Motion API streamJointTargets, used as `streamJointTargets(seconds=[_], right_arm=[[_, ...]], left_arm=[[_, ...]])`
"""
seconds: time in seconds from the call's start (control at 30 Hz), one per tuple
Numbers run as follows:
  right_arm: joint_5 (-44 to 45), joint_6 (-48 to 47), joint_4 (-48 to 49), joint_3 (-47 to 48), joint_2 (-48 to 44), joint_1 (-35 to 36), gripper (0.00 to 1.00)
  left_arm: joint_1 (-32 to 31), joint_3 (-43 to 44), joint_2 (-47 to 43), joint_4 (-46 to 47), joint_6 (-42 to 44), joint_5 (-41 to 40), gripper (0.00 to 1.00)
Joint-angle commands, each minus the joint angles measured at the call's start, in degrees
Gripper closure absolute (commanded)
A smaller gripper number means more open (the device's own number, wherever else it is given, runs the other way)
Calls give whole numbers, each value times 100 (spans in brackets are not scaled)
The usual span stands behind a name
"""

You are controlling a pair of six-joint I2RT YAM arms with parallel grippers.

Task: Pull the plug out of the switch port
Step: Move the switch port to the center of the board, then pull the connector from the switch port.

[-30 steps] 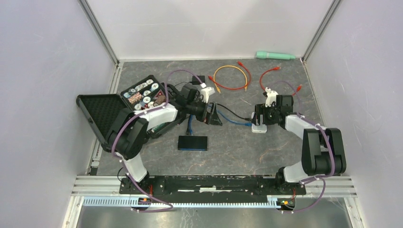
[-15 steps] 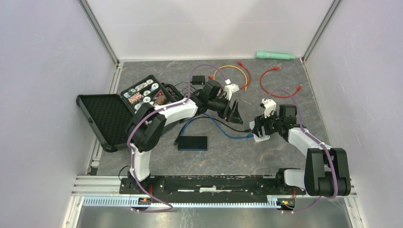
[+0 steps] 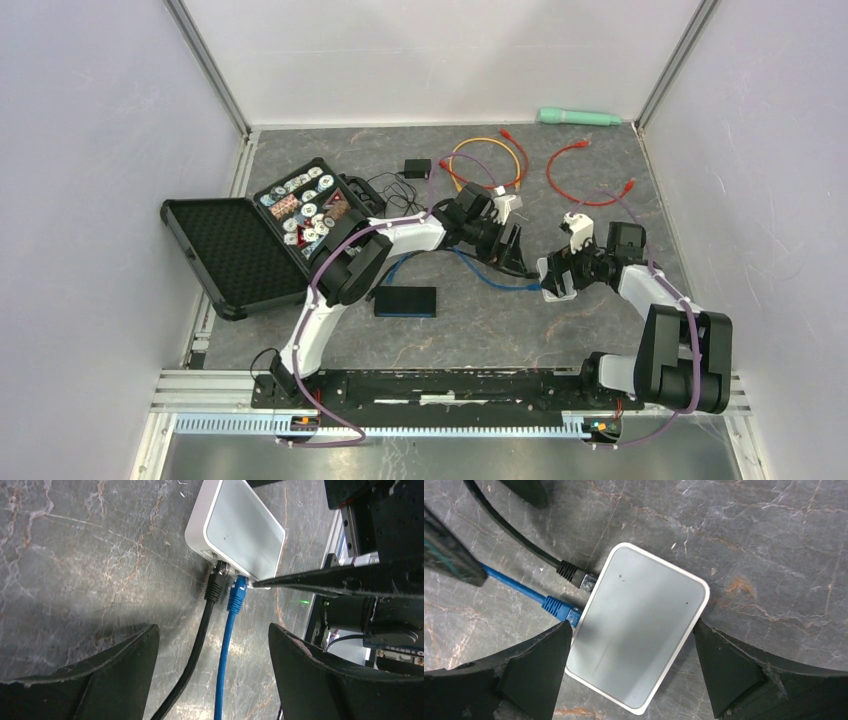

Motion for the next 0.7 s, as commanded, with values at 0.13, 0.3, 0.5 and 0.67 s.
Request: streamJointTargets(seconds=[0.13, 0.3, 0.5, 0.67], right_arm=[[-157, -457, -643, 438, -169, -50, 2], [-210, -975, -1197, 664, 62, -99, 2], [-203, -1403, -1340, 650, 187, -188, 2], [-334, -1483, -1248, 604, 483, -313, 2]], left_arm=[[-148, 709, 484, 124, -563, 108, 15], [-215, 908, 717, 124, -735, 210, 17], [-249, 939, 945, 315, -953, 330, 20], [-308, 965, 1137, 446, -1140, 434, 23]])
